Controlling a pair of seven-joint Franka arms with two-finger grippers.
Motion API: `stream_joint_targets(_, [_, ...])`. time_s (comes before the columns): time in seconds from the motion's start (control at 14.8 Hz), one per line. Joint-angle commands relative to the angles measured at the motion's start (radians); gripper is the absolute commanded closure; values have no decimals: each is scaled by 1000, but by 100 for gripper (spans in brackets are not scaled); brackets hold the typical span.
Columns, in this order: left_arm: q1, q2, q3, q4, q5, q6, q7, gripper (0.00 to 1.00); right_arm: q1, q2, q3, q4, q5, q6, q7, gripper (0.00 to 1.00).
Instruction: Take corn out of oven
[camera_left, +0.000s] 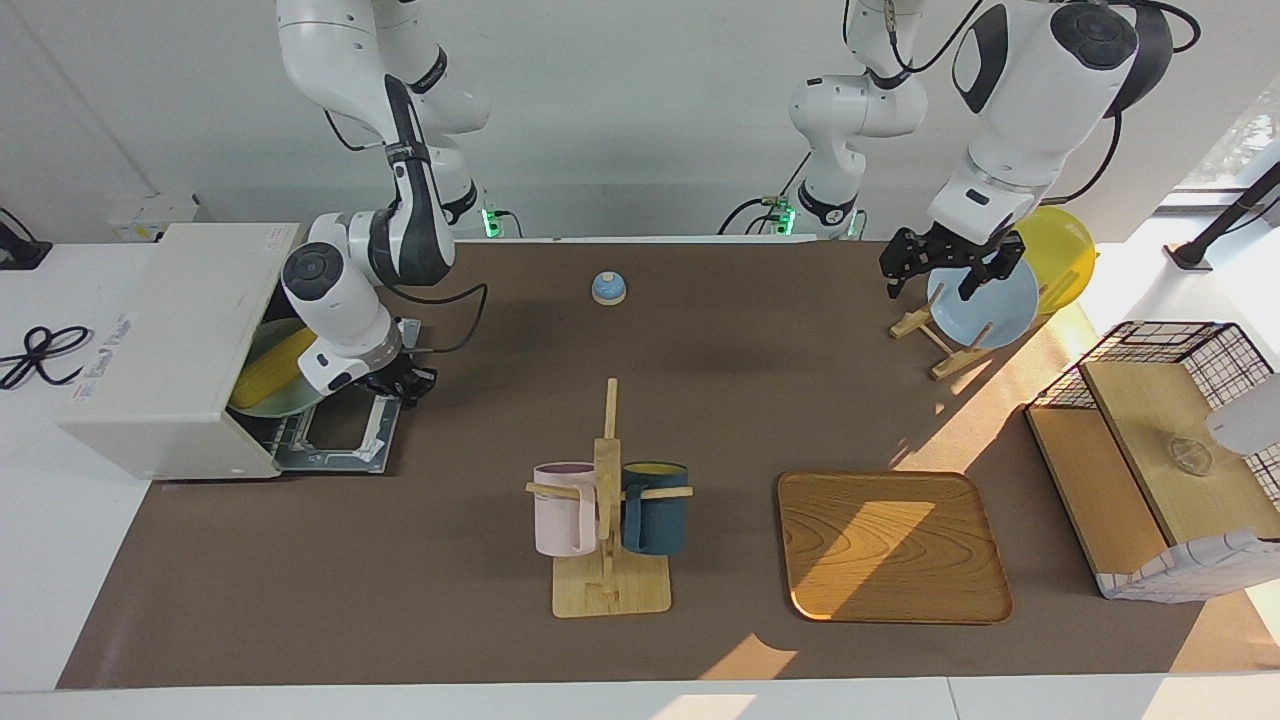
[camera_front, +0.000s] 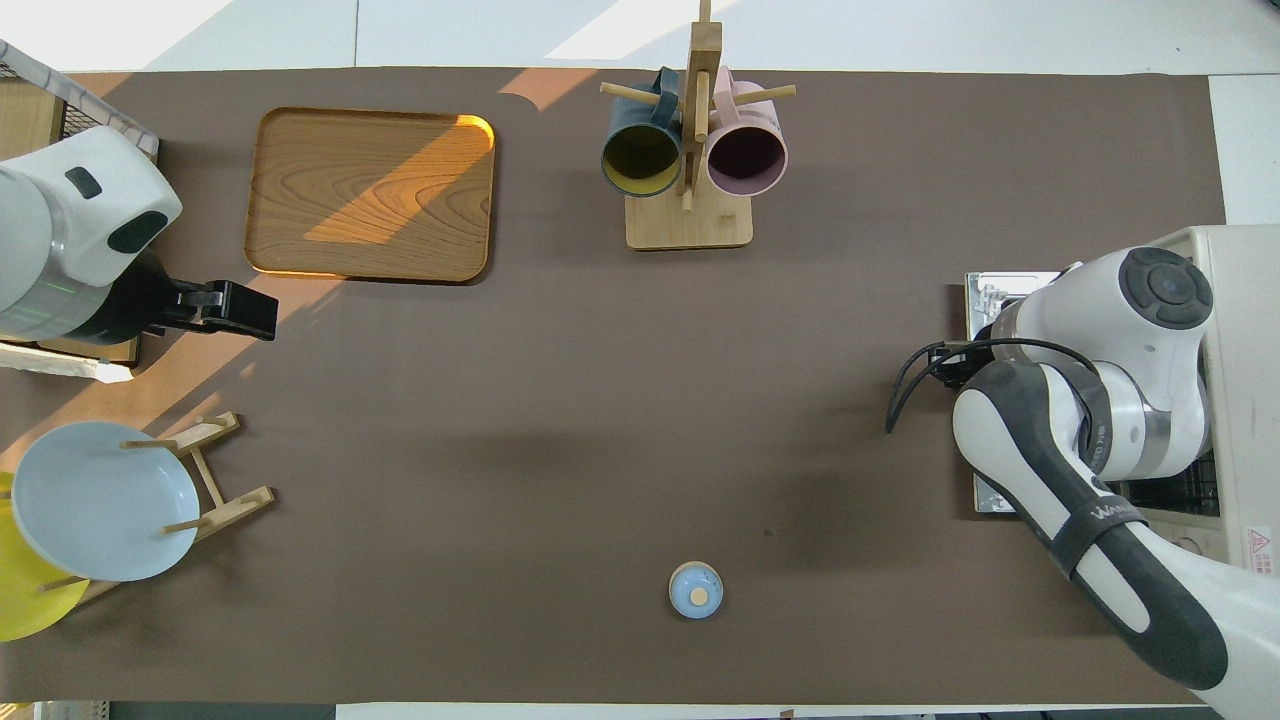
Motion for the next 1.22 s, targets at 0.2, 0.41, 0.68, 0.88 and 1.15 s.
stream_joint_targets(0.2, [3,-19,-1,-15,14,7,4,0,48,-23,-11,149,-12,-199,48,91])
stream_joint_targets(0.41, [3,-19,-1,-15,14,7,4,0,-10,-58,-16,163,-61,-249,34,26])
stream_joint_targets(0.68, [3,-17,-1,-15,14,7,4,0,-24,-84,-18,157,-144,-338,45,25])
stream_joint_targets(0.88, [3,-19,-1,-15,14,6,4,0,-79,-92,-14,129,-145,-314,10,25])
stream_joint_targets(1.15, [5,-20,1,-16,14,-1,4,0,-121,-107,-16,66,-147,-237,-104,37])
